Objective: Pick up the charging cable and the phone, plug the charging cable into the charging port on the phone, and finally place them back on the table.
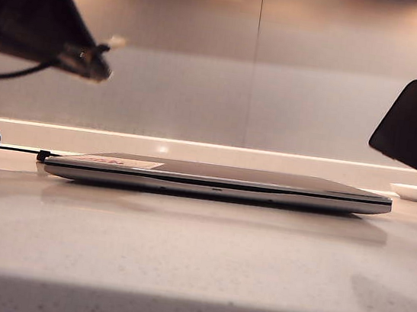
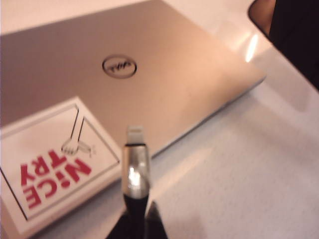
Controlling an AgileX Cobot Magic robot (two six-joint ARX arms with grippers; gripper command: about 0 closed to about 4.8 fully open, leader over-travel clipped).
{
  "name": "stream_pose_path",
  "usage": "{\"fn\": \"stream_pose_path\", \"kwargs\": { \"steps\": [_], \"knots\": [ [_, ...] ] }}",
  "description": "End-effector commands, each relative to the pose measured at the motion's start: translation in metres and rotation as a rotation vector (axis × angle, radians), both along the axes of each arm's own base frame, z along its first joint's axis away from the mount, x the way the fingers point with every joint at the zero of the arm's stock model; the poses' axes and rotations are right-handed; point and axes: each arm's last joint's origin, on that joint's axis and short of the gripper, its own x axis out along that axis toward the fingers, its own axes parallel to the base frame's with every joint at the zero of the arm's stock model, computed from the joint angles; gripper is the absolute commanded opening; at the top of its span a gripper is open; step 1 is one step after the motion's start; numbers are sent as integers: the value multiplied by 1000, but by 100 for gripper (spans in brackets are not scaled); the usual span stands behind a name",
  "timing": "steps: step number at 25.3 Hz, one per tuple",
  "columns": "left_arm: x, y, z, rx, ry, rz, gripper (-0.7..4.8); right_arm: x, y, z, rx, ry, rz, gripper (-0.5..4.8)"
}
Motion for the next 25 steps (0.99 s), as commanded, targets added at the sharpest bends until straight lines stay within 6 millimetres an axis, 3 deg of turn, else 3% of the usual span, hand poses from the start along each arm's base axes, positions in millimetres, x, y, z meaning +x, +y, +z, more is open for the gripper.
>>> {"fn": "stream_pose_path", "kwargs": {
  "steps": [1, 6, 17, 19, 21, 25],
  "knots": [
    [-2, 2, -14, 22, 30, -4, -6, -9, 8, -2, -81, 46, 36, -8],
    [-5, 4, -26, 44, 59, -3, -6, -11, 17, -13, -194, 146, 68, -8],
    [-3, 3, -23, 19, 27, -3, -6, 2, 25, -33, -264, 300, 118, -3],
    [-3, 3, -23, 19, 27, -3, -6, 4, 26, -35, -267, 310, 119, 19],
    [-3, 3, -23, 19, 27, -3, -6, 5, 27, -37, -267, 322, 121, 77],
    [-3, 2, -22, 17, 24, -3, -6, 7, 28, -40, -270, 340, 123, 88]
  ]
}}
